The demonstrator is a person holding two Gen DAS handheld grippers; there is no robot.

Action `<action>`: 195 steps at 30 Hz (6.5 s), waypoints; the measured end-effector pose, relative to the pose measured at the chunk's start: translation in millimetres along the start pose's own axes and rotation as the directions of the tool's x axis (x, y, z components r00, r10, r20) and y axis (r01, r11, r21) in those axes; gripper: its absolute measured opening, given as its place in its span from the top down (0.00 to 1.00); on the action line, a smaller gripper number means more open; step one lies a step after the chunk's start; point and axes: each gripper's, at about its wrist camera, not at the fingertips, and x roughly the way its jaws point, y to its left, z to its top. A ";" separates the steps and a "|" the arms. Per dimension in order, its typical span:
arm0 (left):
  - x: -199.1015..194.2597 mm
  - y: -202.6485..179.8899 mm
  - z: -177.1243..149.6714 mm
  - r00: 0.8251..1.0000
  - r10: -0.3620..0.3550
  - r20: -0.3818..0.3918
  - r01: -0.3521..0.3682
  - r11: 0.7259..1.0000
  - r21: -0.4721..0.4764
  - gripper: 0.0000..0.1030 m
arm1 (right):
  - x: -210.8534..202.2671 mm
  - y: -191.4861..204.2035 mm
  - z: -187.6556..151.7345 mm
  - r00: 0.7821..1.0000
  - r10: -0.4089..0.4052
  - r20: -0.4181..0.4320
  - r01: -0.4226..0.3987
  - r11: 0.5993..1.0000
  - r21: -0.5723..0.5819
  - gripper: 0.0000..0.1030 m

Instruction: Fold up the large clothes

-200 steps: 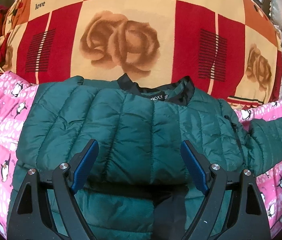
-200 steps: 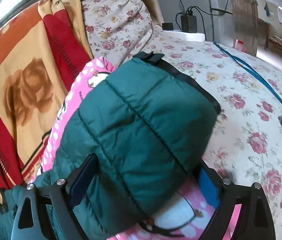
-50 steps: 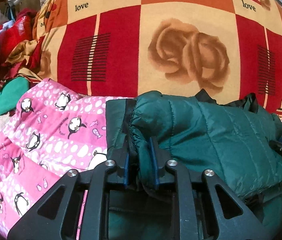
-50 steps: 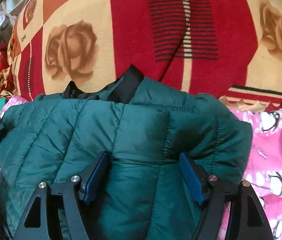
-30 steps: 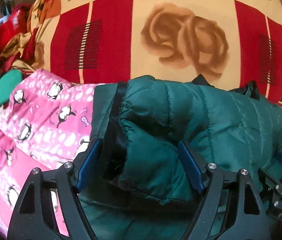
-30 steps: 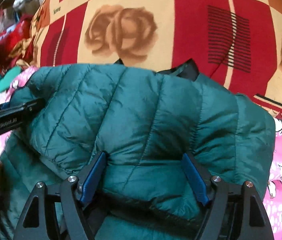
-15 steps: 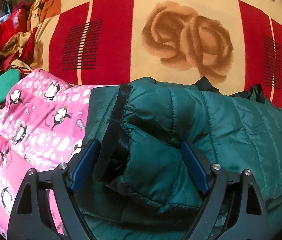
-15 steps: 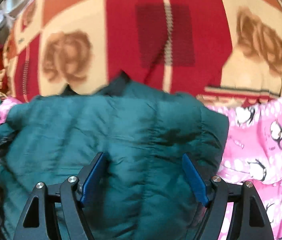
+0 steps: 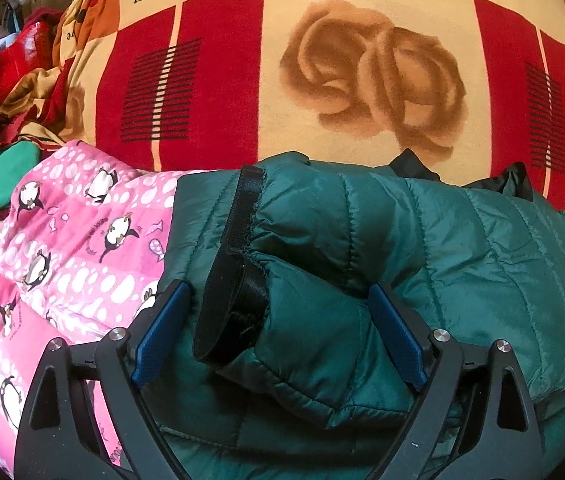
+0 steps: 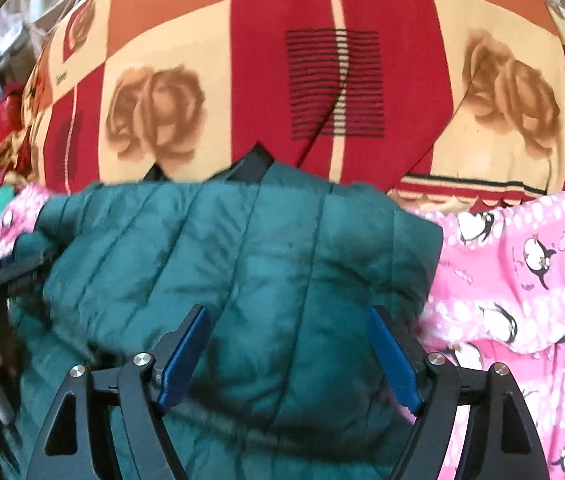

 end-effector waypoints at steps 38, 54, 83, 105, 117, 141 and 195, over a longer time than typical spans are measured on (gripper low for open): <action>-101.5 35.6 -47.0 0.999 0.037 0.020 -0.037 0.999 0.034 0.07 | -54.9 -15.0 -70.4 0.997 -0.029 -0.069 0.037 0.993 0.113 0.22; -137.3 68.4 -100.1 0.998 0.062 -0.005 -0.062 0.998 0.011 0.07 | -83.4 -10.6 -123.1 0.993 -0.042 -0.108 0.052 0.995 0.087 0.22; -180.6 92.8 -159.2 0.997 0.050 -0.066 -0.048 0.998 0.040 0.07 | -141.7 -18.7 -201.2 0.979 0.001 -0.205 0.010 0.998 0.054 0.21; -170.7 140.1 -199.6 0.956 -0.145 -0.256 0.122 0.987 -0.103 0.07 | -155.2 -43.8 -248.8 0.951 0.102 -0.293 -0.066 0.989 0.129 0.16; -158.7 146.3 -221.0 0.898 -0.265 -0.350 0.215 0.961 -0.174 0.07 | -145.9 -25.1 -267.0 0.884 0.313 -0.347 -0.277 0.949 0.150 0.16; -225.6 121.4 -167.3 0.968 -0.241 -0.068 0.242 0.970 0.015 0.85 | -192.3 -24.7 -217.6 0.925 0.364 -0.108 -0.369 0.929 -0.031 0.78; -62.9 42.1 54.6 0.997 0.035 0.063 -0.031 0.997 -0.064 0.84 | -14.6 -94.4 29.2 0.992 0.109 0.059 -0.120 0.963 0.241 0.78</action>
